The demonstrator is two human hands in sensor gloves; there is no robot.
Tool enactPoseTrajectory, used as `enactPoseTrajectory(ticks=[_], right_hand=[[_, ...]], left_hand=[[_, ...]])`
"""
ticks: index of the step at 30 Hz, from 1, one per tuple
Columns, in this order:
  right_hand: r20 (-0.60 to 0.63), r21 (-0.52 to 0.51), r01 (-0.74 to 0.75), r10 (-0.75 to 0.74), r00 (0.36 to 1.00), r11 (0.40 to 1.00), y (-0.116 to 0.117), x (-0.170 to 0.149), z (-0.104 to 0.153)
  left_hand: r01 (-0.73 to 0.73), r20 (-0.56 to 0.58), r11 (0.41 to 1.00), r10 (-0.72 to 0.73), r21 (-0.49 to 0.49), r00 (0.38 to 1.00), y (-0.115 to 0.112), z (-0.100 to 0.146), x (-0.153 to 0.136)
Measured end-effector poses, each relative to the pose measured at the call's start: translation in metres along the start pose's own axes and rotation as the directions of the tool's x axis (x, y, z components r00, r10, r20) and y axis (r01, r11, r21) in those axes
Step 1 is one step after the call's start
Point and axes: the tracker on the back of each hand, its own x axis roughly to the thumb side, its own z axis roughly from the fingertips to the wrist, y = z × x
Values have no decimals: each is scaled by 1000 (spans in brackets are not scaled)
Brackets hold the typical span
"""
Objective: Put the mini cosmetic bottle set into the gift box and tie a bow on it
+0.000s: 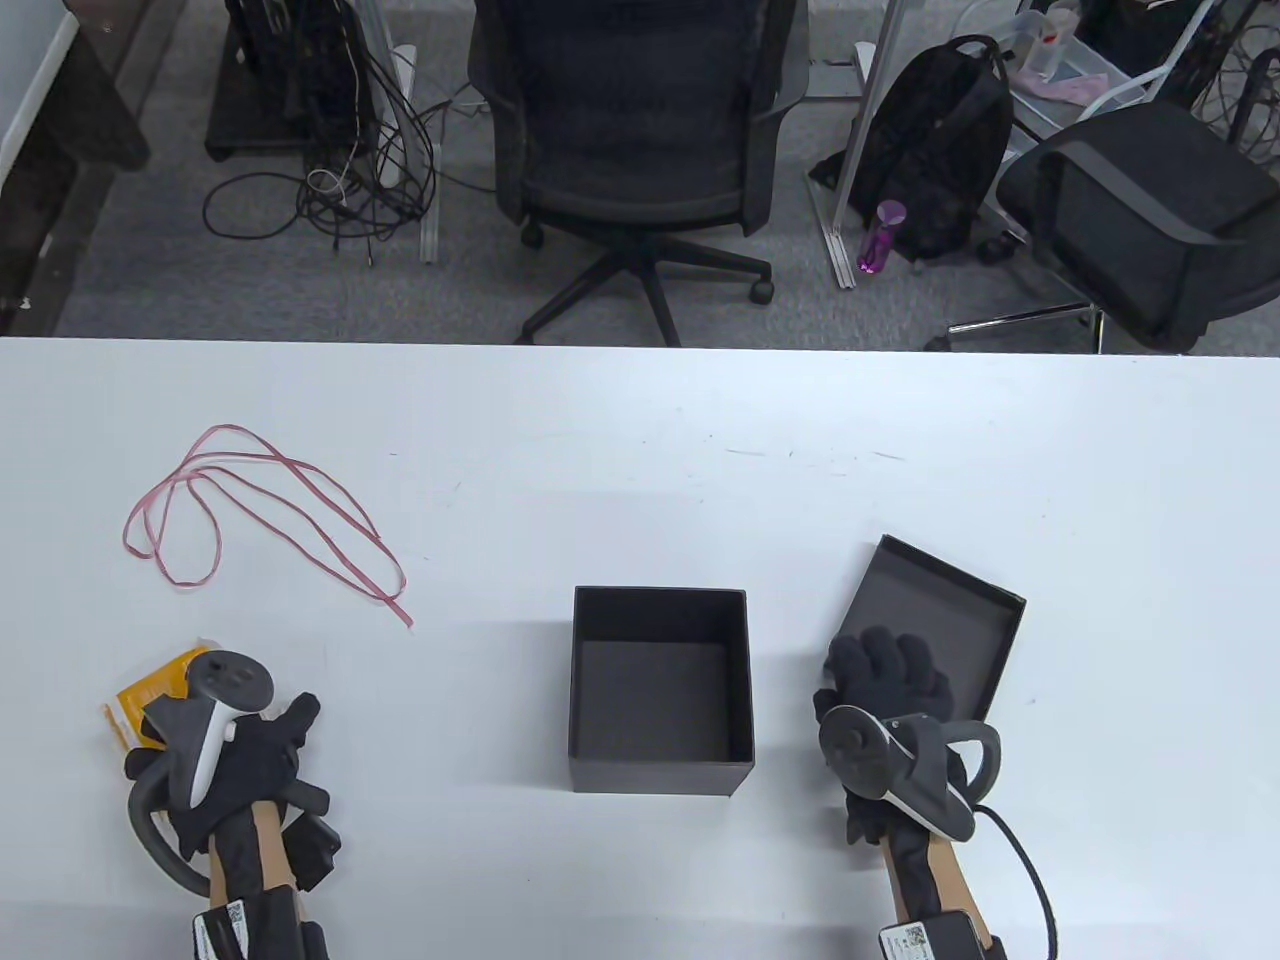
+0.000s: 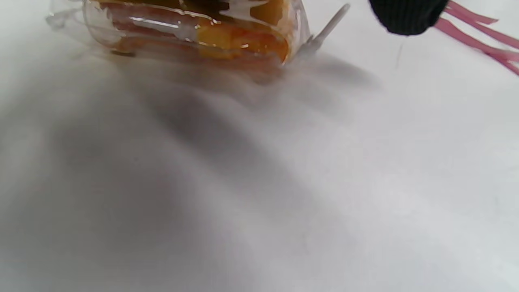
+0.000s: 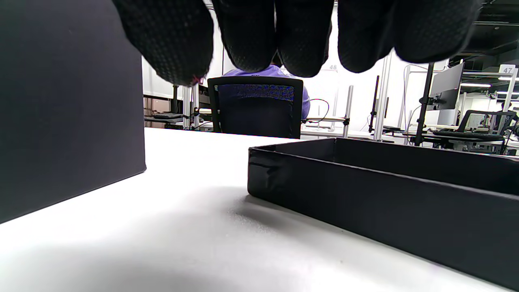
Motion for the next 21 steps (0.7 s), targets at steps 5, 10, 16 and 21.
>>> enactPoseTrajectory(ticks=[5,10,16,21], right_hand=[[-13,2,17,-17,1000,1000,1,-4,0],[-15,8,23,-23,1000,1000,1,-5,0],[-15,19,32,-31,999,999,1,-6,0],[-22,18,42,-42,999,999,1,-7,0]], left_hand=[[35,-8,999,-35,-22,999,-2,-2,0],[118,-24,993,-118,-25,993,-4,-2,4],[247,-32,969,-248,-9,968,-9,-3,10],[328,-38,944,-327,21,944,-11,-4,14]])
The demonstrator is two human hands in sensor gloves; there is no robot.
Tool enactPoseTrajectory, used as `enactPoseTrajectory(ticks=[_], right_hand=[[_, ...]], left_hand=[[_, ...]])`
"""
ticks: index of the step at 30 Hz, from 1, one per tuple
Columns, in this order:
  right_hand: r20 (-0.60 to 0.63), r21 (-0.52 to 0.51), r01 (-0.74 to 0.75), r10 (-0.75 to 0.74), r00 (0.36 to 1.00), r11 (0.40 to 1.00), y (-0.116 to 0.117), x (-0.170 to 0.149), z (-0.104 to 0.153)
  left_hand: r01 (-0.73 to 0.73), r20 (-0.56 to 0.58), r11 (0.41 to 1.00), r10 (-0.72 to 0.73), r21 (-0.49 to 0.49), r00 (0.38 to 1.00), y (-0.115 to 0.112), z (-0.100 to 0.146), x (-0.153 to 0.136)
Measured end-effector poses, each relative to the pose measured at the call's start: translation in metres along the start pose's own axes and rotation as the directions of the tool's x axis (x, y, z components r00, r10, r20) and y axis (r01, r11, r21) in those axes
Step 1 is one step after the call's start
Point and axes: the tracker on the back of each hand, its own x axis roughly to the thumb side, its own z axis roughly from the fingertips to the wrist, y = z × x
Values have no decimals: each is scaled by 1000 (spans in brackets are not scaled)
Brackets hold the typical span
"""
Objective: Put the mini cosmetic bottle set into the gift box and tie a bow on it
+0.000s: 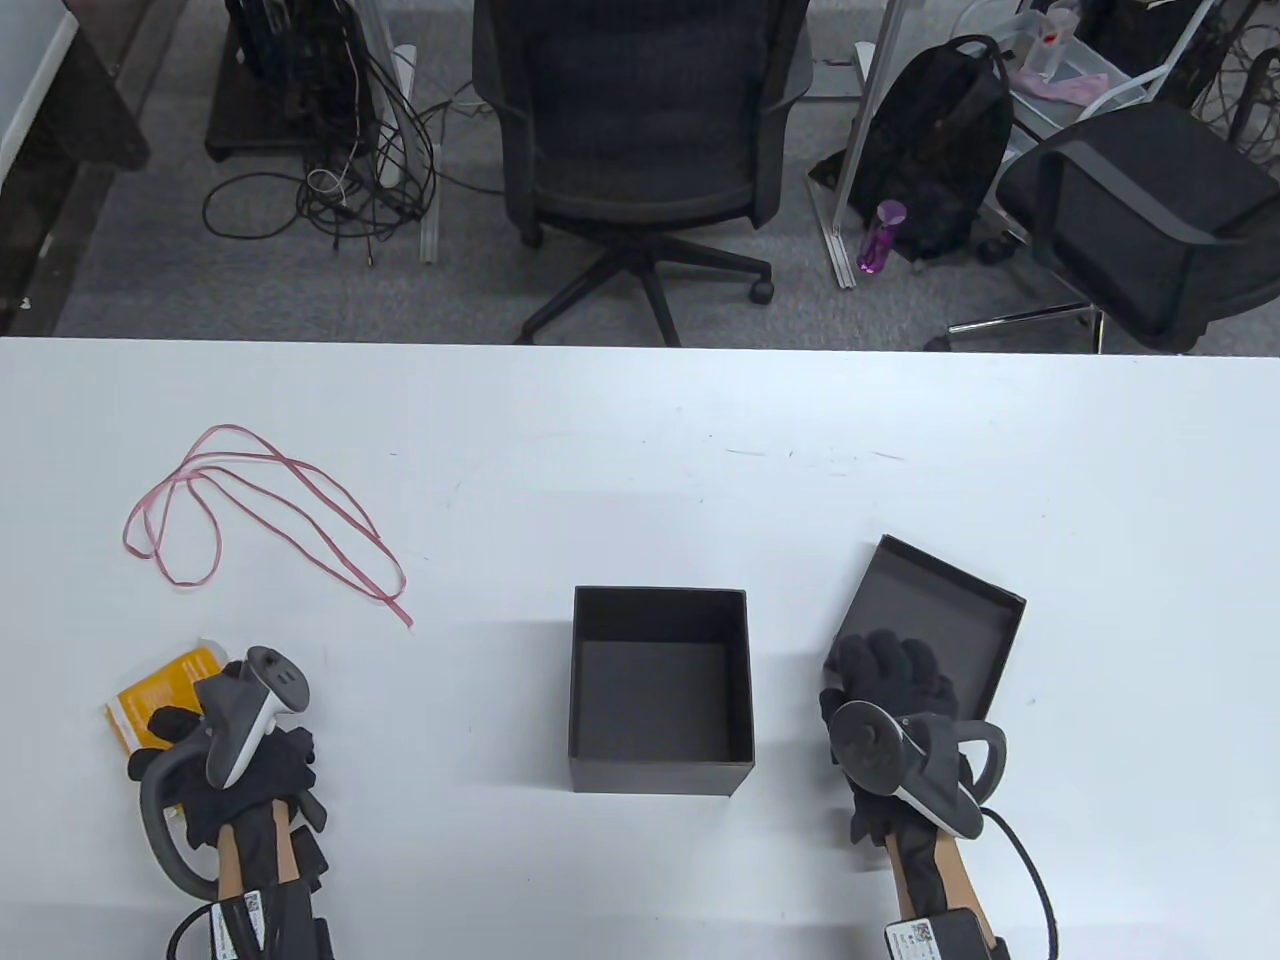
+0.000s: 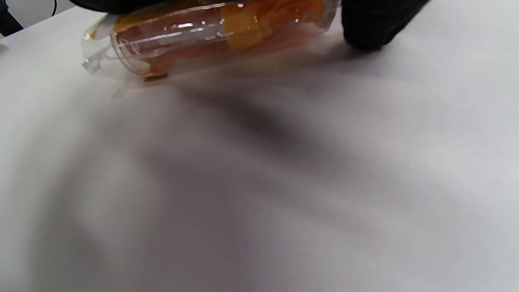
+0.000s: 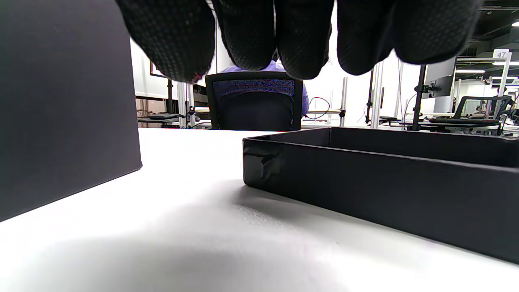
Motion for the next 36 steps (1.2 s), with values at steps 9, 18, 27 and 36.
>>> enactPoseTrajectory(ticks=[9,18,27,36], right_hand=[[-33,10,16,-16,999,1000,2,-8,-1],[-45,9,37,-36,998,999,2,-11,-1],[-45,22,51,-50,998,998,3,-11,-2],[-40,32,34,-33,999,999,4,-9,-3]], left_hand=[[166,-36,981,-164,102,986,-6,-1,10],[236,-67,959,-228,157,971,-8,0,20],[180,-121,935,-149,305,981,-15,-8,21],[140,-214,932,-70,333,974,-7,-5,32]])
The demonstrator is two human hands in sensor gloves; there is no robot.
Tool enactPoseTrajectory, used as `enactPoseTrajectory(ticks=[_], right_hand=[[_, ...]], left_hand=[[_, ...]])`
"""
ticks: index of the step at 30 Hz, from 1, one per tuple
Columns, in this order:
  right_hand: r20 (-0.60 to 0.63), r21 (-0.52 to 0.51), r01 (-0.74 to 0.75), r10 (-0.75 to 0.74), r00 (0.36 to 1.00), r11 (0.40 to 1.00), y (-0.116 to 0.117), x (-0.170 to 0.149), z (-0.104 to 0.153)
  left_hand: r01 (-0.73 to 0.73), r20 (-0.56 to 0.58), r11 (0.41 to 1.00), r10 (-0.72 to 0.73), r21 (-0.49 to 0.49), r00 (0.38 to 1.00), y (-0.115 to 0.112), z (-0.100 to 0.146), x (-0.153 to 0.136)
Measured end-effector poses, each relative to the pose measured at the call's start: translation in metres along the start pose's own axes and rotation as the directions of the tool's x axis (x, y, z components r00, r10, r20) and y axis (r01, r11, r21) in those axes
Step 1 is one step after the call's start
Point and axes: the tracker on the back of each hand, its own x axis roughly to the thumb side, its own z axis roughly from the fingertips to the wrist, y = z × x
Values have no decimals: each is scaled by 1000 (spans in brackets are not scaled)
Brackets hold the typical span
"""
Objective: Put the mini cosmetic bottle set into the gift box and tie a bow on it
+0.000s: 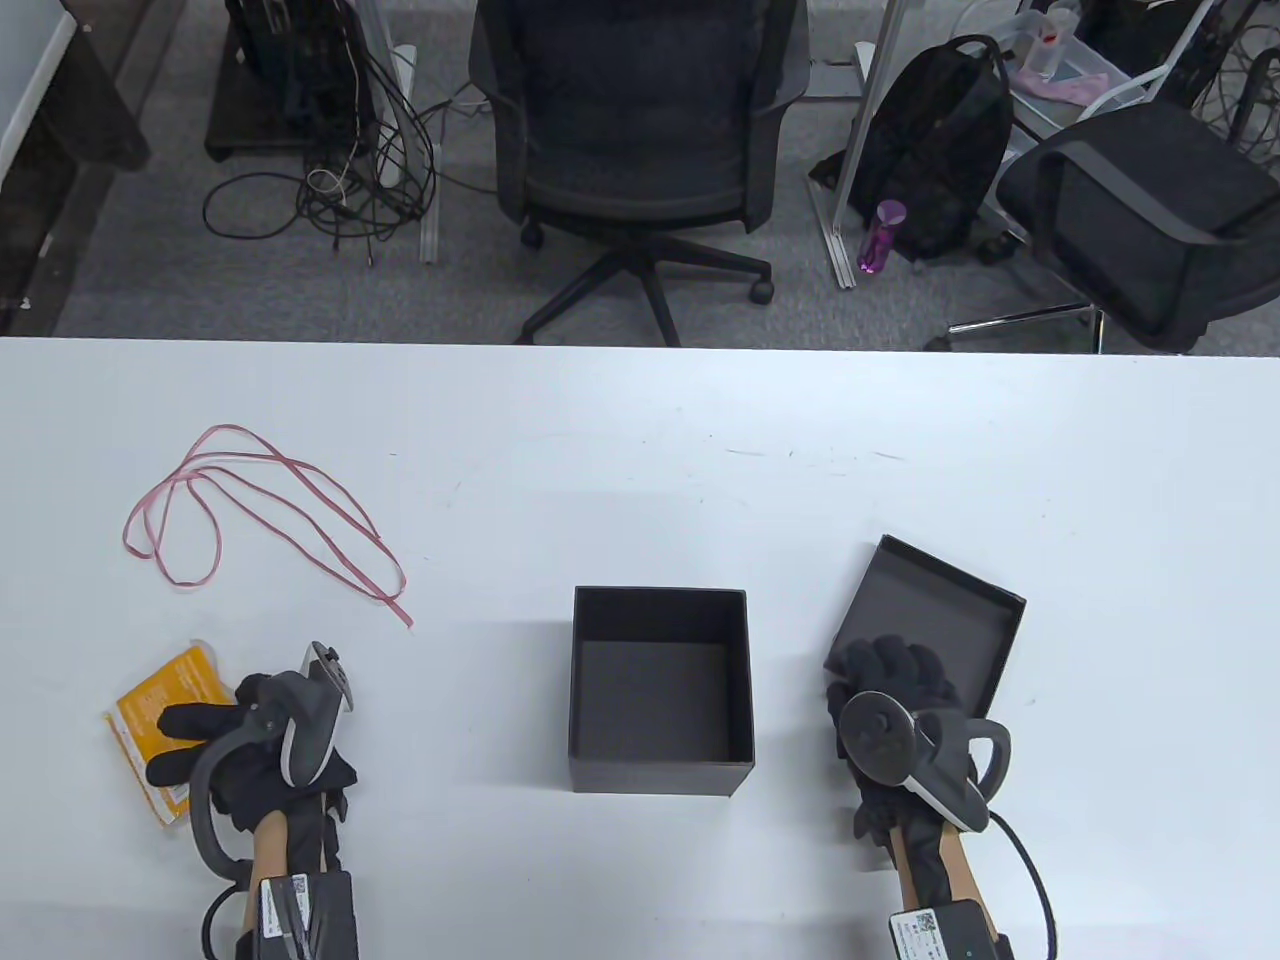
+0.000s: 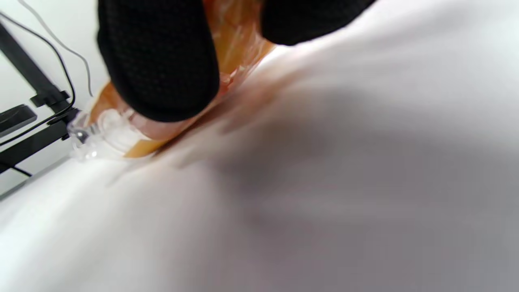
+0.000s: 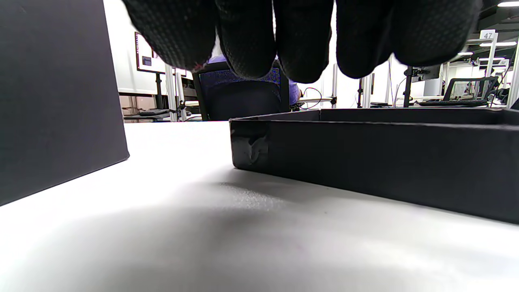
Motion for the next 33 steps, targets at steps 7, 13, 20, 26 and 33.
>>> enactPoseTrajectory(ticks=[7,13,20,26,33], right_hand=[[-8,-31,-3,2,1000,1000,-3,0,0],[-10,-40,-6,6,1000,999,-2,-1,1],[-7,-48,-10,10,1000,999,-1,0,1],[-5,-53,-13,13,1000,999,-1,0,1],[-5,-51,-12,12,1000,999,0,0,1]], left_hand=[[-150,50,975,143,163,988,35,21,-1],[-415,320,817,299,400,899,77,65,0],[-902,824,397,446,167,349,113,119,-9],[-944,886,238,452,-229,-101,127,160,-2],[-879,920,369,354,-303,-169,123,202,24]])
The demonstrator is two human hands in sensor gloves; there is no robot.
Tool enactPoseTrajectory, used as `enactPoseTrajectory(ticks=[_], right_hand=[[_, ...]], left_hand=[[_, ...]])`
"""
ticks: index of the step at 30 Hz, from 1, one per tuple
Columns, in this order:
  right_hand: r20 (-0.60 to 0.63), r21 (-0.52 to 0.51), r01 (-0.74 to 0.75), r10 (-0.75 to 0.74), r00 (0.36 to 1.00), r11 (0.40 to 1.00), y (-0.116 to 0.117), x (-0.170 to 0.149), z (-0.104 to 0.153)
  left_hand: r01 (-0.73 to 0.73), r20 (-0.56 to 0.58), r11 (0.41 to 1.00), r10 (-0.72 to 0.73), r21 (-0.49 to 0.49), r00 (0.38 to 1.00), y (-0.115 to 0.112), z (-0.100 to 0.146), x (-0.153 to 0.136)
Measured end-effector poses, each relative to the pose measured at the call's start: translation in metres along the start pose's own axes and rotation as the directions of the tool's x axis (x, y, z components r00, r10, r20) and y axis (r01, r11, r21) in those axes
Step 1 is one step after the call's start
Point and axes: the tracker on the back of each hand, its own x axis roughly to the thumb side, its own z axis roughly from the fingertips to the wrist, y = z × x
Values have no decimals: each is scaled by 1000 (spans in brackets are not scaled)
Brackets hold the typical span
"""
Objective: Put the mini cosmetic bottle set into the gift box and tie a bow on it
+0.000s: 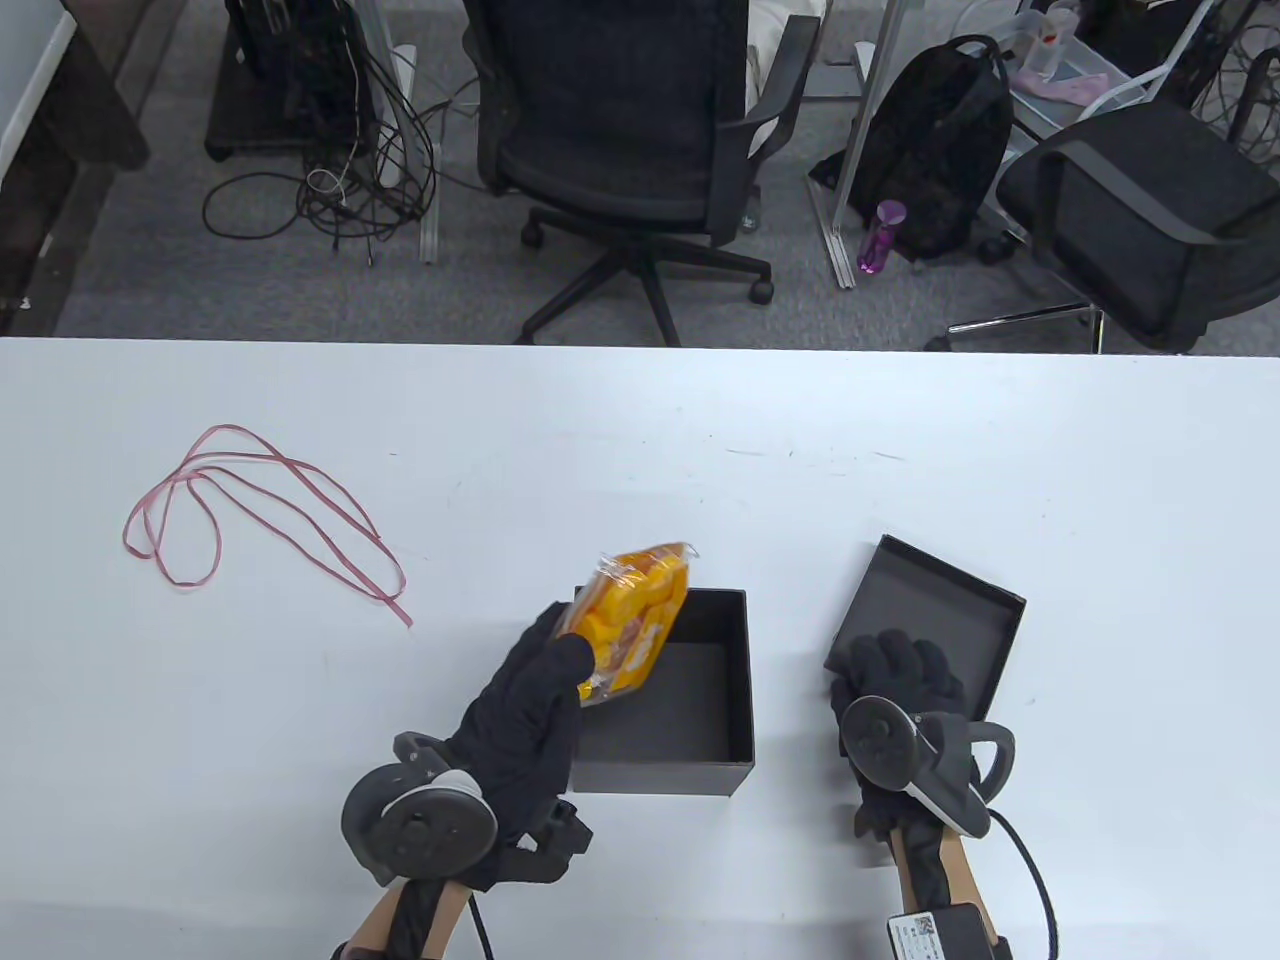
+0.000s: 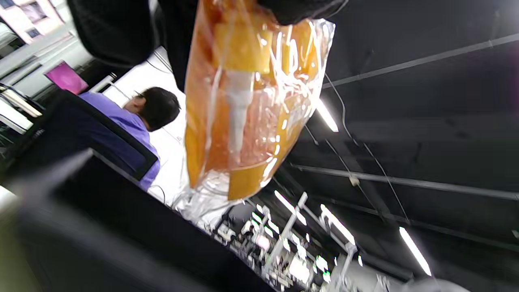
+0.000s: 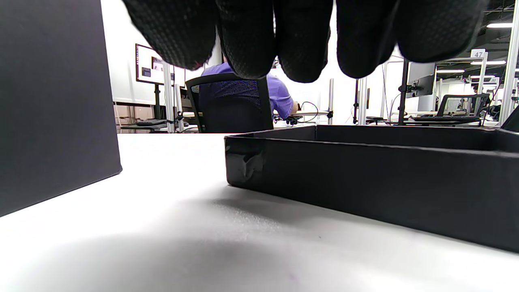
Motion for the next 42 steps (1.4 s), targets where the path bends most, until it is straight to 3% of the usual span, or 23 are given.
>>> enactPoseTrajectory(ticks=[15,20,25,37,42], right_hand=[[3,11,10,-10,1000,1000,1,0,0],[6,18,12,-13,1000,1000,2,0,0],[6,26,13,-14,1000,1000,3,0,0],[2,45,9,-9,1000,999,4,-1,0],[-21,27,33,-33,999,999,-2,-8,0]], left_hand=[[162,-5,962,-167,-221,986,-48,6,-3],[216,6,937,-223,-274,975,-53,5,0],[181,-39,925,-206,-335,978,-52,1,-2],[173,-63,927,-205,-333,977,-50,2,-2],[221,-41,947,-236,-233,971,-31,-1,-5]])
